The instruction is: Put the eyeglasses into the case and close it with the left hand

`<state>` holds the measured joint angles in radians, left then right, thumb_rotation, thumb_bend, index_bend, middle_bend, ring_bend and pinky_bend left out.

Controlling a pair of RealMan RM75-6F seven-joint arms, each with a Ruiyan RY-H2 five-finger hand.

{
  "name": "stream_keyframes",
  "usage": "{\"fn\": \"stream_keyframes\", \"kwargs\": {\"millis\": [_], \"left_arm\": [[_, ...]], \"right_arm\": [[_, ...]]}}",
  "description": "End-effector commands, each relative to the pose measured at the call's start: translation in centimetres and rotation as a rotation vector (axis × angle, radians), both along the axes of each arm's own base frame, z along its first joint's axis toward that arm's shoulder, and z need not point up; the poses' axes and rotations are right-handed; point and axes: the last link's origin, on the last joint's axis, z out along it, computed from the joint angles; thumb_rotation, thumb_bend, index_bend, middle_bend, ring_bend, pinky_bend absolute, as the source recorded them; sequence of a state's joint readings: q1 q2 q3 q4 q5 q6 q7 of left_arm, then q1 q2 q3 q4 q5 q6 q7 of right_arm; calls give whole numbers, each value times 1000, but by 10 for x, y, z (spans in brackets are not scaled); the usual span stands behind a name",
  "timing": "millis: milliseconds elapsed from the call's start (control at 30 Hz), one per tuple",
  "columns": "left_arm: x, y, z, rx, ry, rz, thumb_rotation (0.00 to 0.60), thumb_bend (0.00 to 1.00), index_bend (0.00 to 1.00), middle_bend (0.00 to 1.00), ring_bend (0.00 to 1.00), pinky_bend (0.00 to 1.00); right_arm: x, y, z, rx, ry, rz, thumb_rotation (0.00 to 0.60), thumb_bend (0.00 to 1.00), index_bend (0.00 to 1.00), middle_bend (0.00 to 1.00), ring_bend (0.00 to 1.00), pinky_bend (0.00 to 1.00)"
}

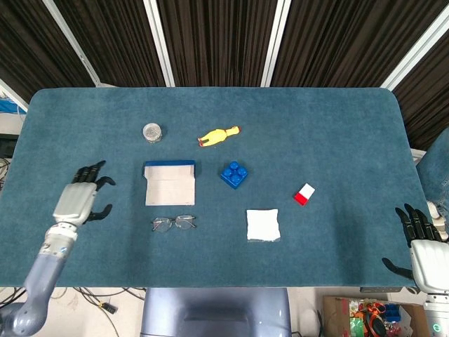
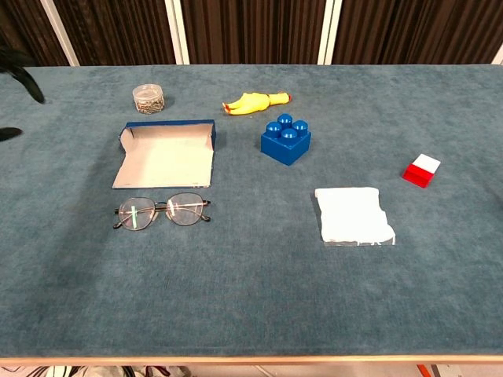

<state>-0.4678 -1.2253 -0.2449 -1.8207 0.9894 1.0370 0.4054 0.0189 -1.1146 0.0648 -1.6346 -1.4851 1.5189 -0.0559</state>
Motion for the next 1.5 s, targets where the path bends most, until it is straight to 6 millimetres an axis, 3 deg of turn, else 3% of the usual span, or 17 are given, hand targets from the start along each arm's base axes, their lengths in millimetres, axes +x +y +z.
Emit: {"fn": "stream_keyframes", "kwargs": {"millis": [33,200,667,900,1500], "left_arm": [[30,17,-23,-98,4,-6,600,305,361,0,0,0],[50,24,-40,-123,-10,30,600,305,395,0,0,0],[79,17,-85,-241,29,37,600,305,451,0,0,0],[78,15,-101,-252,54,57,600,308,465,0,0,0],[82,14,-118,-258,72,54,600,311,506,6,0,0]], "right_arm": [[0,0,0,-1,0,-2,600,24,0,0,19,187],[-1,-1,1,-2,-6,-4,600,24,0,0,19,187],[-1,-2,1,0,-20,-11,600,24,0,0,19,187],[-2,-1,2,1,-30,-13,600,25,0,0,19,187],[-2,-1,3,2,-36,-13,600,24,0,0,19,187]]}}
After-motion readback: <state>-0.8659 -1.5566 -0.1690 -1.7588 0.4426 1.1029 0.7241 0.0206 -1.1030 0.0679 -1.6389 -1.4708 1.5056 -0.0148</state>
